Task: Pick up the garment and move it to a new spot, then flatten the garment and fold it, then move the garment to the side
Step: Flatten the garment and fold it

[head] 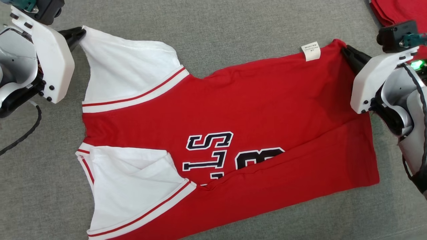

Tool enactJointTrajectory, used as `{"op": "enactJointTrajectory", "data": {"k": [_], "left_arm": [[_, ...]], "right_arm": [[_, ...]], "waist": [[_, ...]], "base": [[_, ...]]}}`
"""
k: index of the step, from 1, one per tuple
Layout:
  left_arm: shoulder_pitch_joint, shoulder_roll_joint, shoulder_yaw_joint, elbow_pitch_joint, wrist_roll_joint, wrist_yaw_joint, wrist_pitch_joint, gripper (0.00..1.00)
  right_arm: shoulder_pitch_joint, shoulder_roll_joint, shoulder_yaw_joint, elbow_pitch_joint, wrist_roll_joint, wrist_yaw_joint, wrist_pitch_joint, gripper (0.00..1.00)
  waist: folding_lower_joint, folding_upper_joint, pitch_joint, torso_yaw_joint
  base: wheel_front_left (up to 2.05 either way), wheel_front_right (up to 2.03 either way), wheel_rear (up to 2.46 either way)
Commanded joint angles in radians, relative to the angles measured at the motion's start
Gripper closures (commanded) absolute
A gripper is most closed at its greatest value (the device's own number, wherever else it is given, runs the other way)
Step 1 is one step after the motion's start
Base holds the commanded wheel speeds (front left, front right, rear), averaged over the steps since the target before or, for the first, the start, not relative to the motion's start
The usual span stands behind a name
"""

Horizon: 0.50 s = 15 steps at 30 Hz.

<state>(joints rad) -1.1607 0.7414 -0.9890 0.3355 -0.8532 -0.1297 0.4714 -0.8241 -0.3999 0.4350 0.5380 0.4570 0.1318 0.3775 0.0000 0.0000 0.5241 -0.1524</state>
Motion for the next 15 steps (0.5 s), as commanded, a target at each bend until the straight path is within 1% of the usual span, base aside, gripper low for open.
{"op": "enactJointTrajectory", "data": {"k": [1,4,5,7,12,15], "left_arm": [[-0.024,0.012,-0.004,-0.002,0.012,-0.001,-0.029,1.00],[-0.034,0.022,-0.009,-0.002,0.029,-0.001,-0.091,1.00],[-0.034,0.022,-0.009,-0.002,0.029,-0.001,-0.091,1.00],[-0.047,0.024,-0.008,0.001,0.040,-0.001,-0.140,1.00],[-0.080,0.018,0.003,0.015,0.059,-0.001,-0.268,1.00],[-0.082,0.013,-0.006,0.006,0.049,-0.001,-0.324,1.00]], "right_arm": [[-0.021,-0.014,-0.003,-0.005,0.006,-0.002,-0.032,1.00],[-0.026,-0.018,-0.011,-0.009,0.022,-0.002,-0.066,1.00],[-0.026,-0.018,-0.011,-0.009,0.022,-0.002,-0.066,1.00],[-0.040,-0.031,-0.021,-0.012,0.024,-0.002,-0.091,1.00],[-0.053,-0.054,-0.056,-0.020,0.021,-0.002,-0.149,1.00],[-0.044,-0.071,-0.065,-0.035,0.024,-0.002,-0.154,1.00]], "waist": [[0.0000,0.0000,-0.008,0.007],[0.0000,0.0000,-0.023,0.016],[0.0000,0.0000,-0.023,0.016],[0.0000,0.0000,-0.032,0.022],[0.0000,0.0000,-0.056,0.046],[0.0000,0.0000,-0.073,0.063]], "base": [[0.00,0.00,0.00],[0.00,0.00,0.00],[0.00,0.00,0.00],[0.00,0.00,0.00],[0.00,0.00,0.00],[0.00,0.00,0.00]]}}
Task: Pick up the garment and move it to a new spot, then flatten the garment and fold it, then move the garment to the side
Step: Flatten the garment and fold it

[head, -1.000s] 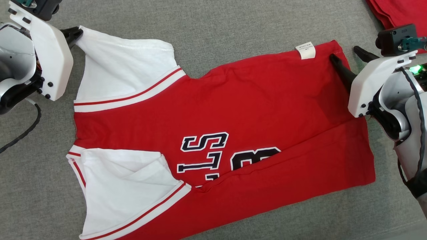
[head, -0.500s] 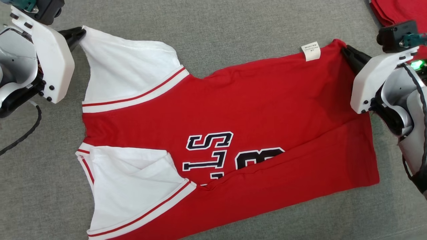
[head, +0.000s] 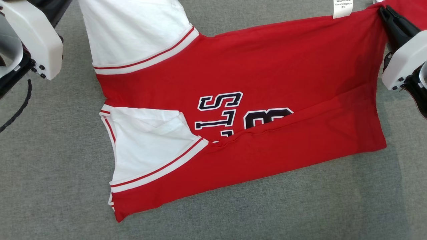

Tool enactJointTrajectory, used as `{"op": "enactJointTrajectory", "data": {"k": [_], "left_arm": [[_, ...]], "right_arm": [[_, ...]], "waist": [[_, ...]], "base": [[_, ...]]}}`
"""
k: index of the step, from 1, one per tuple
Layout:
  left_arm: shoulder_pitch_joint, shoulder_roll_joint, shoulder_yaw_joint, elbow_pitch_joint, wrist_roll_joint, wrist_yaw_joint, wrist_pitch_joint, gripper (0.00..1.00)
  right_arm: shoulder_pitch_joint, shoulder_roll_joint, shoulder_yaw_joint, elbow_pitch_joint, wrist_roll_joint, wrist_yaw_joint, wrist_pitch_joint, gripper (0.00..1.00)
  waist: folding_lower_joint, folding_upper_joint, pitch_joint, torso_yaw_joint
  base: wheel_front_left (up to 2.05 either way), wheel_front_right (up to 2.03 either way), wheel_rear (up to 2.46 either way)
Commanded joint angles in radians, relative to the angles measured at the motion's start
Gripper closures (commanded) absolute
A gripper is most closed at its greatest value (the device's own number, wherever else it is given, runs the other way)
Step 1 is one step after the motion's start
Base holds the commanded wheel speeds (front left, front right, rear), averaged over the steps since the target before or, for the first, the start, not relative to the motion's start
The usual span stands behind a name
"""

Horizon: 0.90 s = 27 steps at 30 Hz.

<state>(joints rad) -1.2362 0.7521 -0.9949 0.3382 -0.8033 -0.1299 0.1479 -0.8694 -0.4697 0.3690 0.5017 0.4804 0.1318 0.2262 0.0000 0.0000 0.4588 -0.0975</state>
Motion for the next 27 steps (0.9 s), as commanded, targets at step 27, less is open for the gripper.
{"op": "enactJointTrajectory", "data": {"k": [27], "left_arm": [[0.431,0.275,-0.002,-0.572,-0.380,0.161,-0.028,1.00]], "right_arm": [[0.437,-0.161,-0.214,-0.370,0.034,-0.002,0.157,1.00]], "waist": [[0.0000,0.0000,-0.030,0.115]], "base": [[0.00,0.00,0.00]]}}
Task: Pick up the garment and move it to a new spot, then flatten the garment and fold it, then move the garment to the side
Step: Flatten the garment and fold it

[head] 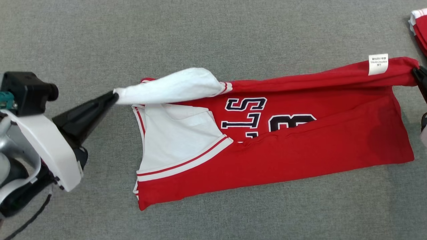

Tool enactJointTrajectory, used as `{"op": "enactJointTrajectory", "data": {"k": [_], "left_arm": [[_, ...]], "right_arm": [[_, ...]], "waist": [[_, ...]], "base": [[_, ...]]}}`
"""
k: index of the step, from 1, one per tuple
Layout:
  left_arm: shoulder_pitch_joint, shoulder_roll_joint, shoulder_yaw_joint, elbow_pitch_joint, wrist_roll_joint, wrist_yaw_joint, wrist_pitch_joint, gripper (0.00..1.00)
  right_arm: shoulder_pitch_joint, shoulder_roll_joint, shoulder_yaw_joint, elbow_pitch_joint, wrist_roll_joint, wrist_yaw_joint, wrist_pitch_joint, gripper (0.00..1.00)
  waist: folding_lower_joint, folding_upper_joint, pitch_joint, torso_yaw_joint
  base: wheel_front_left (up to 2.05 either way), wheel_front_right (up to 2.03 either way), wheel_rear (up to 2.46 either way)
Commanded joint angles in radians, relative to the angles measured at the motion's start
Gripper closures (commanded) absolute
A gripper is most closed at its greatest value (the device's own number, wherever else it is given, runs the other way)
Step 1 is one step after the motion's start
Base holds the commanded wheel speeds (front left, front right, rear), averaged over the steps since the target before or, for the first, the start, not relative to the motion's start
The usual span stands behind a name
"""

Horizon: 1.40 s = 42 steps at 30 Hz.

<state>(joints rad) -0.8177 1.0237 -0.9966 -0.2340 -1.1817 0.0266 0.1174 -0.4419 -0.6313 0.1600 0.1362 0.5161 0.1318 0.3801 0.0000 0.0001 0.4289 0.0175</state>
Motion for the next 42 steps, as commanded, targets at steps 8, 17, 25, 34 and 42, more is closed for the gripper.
{"op": "enactJointTrajectory", "data": {"k": [8,17,25,34,42], "left_arm": [[0.109,0.057,-0.037,-0.098,-0.013,0.067,-0.013,1.00],[0.205,0.029,-0.082,-0.083,-0.026,0.105,-0.057,0.67],[0.259,-0.100,-0.105,0.055,-0.029,0.102,-0.141,0.00],[0.393,-0.209,-0.029,0.121,0.049,0.287,-0.371,0.00],[0.628,-0.434,0.260,0.104,0.322,0.430,-0.383,0.00]], "right_arm": [[0.129,0.014,-0.072,-0.072,-0.029,-0.002,0.022,1.00],[0.243,0.080,-0.129,-0.125,-0.072,-0.002,0.029,1.00],[0.254,0.139,-0.145,-0.077,-0.111,-0.002,0.005,0.00],[0.434,0.269,-0.297,-0.097,-0.090,-0.002,-0.098,0.00],[0.466,0.394,-0.399,-0.038,-0.045,-0.002,-0.180,0.00]], "waist": [[0.0000,-0.0001,0.000,0.007],[0.0000,-0.0001,0.014,0.011],[0.0000,-0.0001,-0.014,0.010],[0.0000,-0.0001,-0.123,0.032],[0.0000,-0.0001,-0.217,0.089]], "base": [[0.00,0.00,0.00],[0.00,0.00,0.00],[0.00,0.00,0.00],[0.00,0.00,0.00],[0.00,0.00,0.00]]}}
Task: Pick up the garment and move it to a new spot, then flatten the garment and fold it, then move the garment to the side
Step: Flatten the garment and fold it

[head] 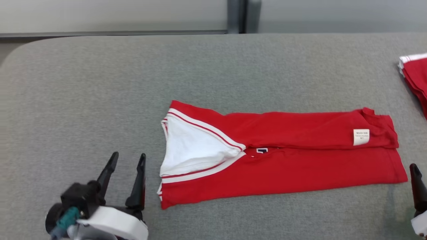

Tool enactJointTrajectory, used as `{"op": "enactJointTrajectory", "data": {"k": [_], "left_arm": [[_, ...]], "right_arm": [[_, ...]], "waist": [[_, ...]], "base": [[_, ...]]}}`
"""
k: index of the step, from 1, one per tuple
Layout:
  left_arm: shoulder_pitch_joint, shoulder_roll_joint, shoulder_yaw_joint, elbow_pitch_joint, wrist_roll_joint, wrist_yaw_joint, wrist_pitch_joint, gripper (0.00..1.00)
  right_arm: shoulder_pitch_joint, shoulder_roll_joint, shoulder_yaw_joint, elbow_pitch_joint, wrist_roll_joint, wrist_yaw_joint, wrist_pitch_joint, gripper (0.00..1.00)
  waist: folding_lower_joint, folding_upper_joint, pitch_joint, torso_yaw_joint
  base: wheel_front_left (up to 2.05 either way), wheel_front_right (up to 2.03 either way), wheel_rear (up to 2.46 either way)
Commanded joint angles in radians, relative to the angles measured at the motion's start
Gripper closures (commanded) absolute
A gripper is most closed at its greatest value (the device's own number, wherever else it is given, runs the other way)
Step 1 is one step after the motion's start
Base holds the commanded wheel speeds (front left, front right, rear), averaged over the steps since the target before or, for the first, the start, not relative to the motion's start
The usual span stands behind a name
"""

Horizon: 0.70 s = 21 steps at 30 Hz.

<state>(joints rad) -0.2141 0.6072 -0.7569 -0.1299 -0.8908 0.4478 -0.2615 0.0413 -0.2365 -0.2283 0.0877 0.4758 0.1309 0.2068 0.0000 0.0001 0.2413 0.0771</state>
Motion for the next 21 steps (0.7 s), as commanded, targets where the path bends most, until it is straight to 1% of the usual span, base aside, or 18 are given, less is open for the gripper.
{"op": "enactJointTrajectory", "data": {"k": [1,2,4,7,8,9,10,11,15,20,21], "left_arm": [[0.050,-0.046,0.046,0.001,0.080,0.012,-0.004,0.00],[0.074,-0.076,0.067,0.002,0.125,0.013,-0.004,0.00],[0.113,-0.125,0.101,0.009,0.207,0.001,-0.004,0.00],[0.152,-0.192,0.137,0.019,0.305,-0.028,-0.004,0.00],[0.162,-0.210,0.145,0.024,0.331,-0.040,-0.004,0.00],[0.162,-0.210,0.145,0.024,0.331,-0.040,-0.004,0.00],[0.174,-0.241,0.162,0.036,0.372,-0.067,-0.003,0.00],[0.174,-0.241,0.162,0.036,0.372,-0.067,-0.003,0.00],[0.188,-0.291,0.195,0.066,0.427,-0.124,-0.003,0.00],[0.198,-0.332,0.237,0.097,0.473,-0.179,-0.003,0.00],[0.201,-0.338,0.246,0.101,0.480,-0.188,-0.003,0.00]], "right_arm": [[-0.031,0.009,-0.018,0.030,-0.008,0.000,-0.005,0.00],[-0.043,0.017,-0.026,0.054,-0.008,0.000,0.000,0.00],[-0.072,0.019,-0.046,0.094,-0.009,-0.001,0.007,0.00],[-0.128,0.016,-0.080,0.163,-0.008,-0.001,0.029,0.00],[-0.146,0.013,-0.091,0.188,-0.016,0.000,0.036,0.00],[-0.146,0.013,-0.091,0.188,-0.016,0.000,0.036,0.00],[-0.185,0.013,-0.114,0.239,-0.028,-0.001,0.044,0.00],[-0.185,0.013,-0.114,0.239,-0.028,-0.001,0.044,0.00],[-0.249,0.003,-0.142,0.354,-0.062,0.000,0.072,0.00],[-0.284,-0.001,-0.145,0.488,-0.127,-0.001,0.094,0.00],[-0.283,0.009,-0.142,0.511,-0.127,-0.001,0.102,0.05]], "waist": [[0.0000,-0.0001,-0.038,0.039],[0.0000,-0.0001,-0.047,0.050],[0.0000,-0.0001,-0.059,0.073],[0.0000,-0.0001,-0.066,0.102],[0.0000,-0.0001,-0.065,0.110],[0.0000,-0.0001,-0.065,0.110],[0.0000,-0.0001,-0.063,0.125],[0.0000,-0.0001,-0.063,0.125],[0.0000,-0.0001,-0.057,0.144],[0.0000,-0.0001,-0.048,0.160],[0.0000,-0.0001,-0.047,0.161]], "base": [[0.00,0.00,0.00],[0.00,0.00,0.00],[0.00,0.00,0.00],[0.00,0.00,0.00],[0.00,0.00,0.00],[0.00,0.00,0.00],[0.00,0.00,0.00],[0.00,0.00,0.00],[0.00,0.00,0.00],[0.00,0.00,0.00],[0.00,0.00,0.00]]}}
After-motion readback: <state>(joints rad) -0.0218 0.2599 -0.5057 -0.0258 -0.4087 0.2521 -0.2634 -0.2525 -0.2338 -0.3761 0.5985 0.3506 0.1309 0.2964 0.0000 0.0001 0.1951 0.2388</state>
